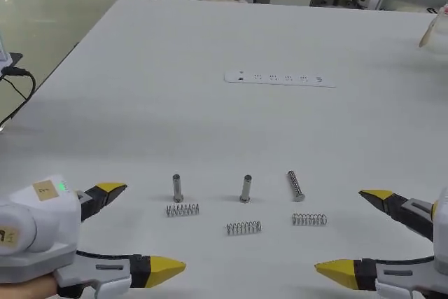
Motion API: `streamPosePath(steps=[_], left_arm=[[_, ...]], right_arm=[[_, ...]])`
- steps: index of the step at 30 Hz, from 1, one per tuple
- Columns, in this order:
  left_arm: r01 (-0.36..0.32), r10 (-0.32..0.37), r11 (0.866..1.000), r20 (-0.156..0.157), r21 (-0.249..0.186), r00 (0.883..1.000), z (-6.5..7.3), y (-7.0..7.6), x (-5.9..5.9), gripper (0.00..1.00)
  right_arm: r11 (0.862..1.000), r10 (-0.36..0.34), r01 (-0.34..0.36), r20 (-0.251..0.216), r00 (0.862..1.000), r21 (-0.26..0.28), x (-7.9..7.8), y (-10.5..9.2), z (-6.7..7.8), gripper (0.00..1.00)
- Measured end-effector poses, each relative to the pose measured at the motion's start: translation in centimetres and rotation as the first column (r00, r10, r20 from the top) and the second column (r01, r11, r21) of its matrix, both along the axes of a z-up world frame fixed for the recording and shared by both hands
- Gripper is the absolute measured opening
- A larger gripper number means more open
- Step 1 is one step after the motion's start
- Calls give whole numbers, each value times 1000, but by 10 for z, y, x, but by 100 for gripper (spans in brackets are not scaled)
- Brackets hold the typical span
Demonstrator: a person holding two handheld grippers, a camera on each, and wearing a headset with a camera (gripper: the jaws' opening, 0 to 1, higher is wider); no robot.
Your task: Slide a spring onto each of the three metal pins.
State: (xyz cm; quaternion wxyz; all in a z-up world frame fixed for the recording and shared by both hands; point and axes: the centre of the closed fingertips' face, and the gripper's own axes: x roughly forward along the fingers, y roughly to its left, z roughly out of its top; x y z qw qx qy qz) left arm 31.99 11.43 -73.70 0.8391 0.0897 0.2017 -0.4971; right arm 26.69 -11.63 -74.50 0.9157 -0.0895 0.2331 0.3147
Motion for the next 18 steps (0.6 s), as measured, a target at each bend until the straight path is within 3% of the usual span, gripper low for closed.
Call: streamPosePath(steps=[18], left_arm=[[-7, 7, 1000, 12, -25, 1000, 4, 0, 3, 95]], right_arm=[[1000, -15, 15, -3, 1000, -17, 7, -5, 7, 89]])
